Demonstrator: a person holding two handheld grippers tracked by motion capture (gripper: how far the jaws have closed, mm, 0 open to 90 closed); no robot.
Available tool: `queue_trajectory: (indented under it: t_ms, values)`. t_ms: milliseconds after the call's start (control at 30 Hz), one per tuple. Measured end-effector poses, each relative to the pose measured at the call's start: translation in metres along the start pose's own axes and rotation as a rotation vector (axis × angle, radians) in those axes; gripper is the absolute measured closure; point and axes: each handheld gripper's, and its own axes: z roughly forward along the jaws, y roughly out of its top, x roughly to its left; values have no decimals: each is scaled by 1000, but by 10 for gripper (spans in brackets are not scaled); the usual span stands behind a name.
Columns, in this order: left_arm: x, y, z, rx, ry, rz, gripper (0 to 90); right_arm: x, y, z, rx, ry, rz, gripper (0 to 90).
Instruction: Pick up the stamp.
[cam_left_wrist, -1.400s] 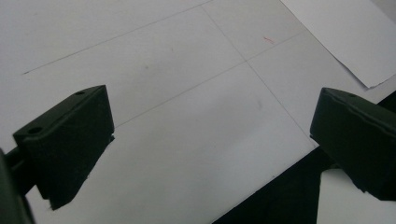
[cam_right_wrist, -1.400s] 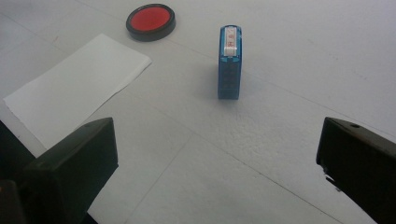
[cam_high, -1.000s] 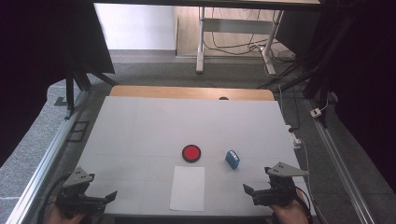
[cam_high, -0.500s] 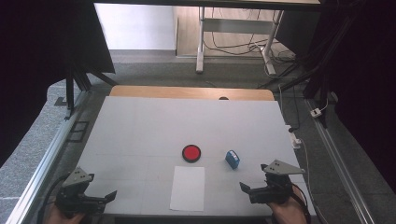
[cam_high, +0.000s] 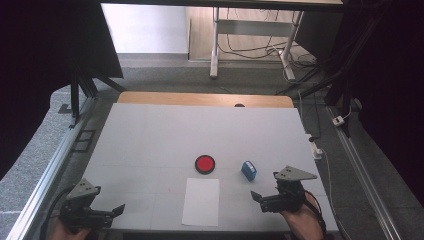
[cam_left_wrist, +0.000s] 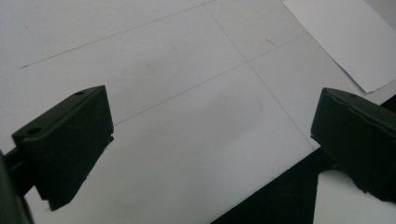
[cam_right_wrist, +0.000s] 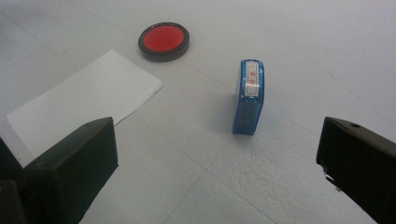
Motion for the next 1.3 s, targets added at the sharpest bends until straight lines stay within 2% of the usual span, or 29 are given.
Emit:
queue_trajectory:
  t_ms: [100,267,533,833,1200,1300]
  values:
    - [0,0,0,1,-3,-2,0,-1,2,4,1,0,3,0]
    - [1,0,0,1,-5,-6,0,0,6,9,19,-11,-27,0]
    - [1,0,1,4,-7,-8,0,-3,12,24,48,-37,-27,0]
    - [1,1,1,7,-8,-7,0,-11,17,39,79,-33,-2,0]
    - [1,1,1,10,-8,-9,0,-20,23,58,116,-54,6,0]
    - [1,1,1,10,-8,-9,0,-22,24,63,127,-58,-6,0]
